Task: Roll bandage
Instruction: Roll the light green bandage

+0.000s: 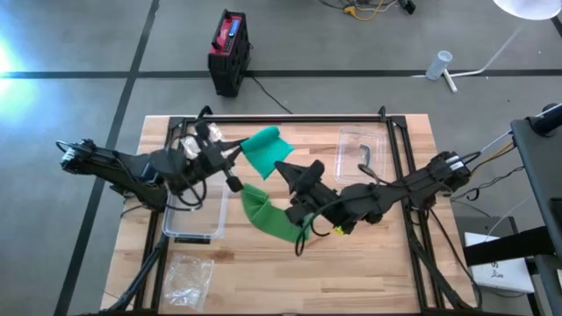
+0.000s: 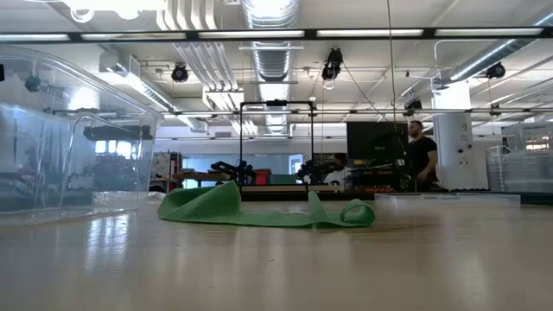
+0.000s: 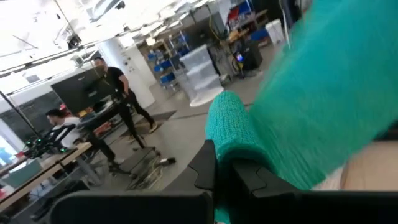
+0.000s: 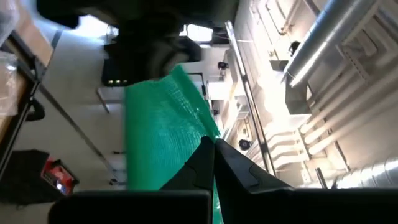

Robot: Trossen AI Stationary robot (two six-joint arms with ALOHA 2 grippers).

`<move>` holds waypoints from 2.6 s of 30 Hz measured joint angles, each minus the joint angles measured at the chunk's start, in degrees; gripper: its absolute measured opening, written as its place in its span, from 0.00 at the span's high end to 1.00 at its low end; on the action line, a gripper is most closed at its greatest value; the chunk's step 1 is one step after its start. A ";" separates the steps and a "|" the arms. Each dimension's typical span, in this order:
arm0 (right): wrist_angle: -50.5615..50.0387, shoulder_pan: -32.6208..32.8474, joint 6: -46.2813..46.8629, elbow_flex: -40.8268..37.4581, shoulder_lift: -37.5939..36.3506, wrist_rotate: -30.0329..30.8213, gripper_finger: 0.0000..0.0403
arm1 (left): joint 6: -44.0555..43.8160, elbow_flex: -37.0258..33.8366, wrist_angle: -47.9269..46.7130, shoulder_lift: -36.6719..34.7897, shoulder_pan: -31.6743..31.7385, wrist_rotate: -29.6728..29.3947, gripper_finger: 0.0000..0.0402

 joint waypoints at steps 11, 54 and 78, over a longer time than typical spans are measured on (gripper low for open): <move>-0.41 -3.01 2.53 3.68 -0.69 -0.97 1.00 | 0.83 0.00 -3.86 3.97 0.10 0.07 1.00; -46.61 -15.66 56.08 3.69 -0.87 -22.35 0.73 | -1.75 0.28 -5.30 6.37 -4.54 16.86 1.00; -49.17 -13.87 66.93 3.58 -7.38 -53.42 0.56 | -6.77 0.55 8.69 5.43 -4.44 32.79 1.00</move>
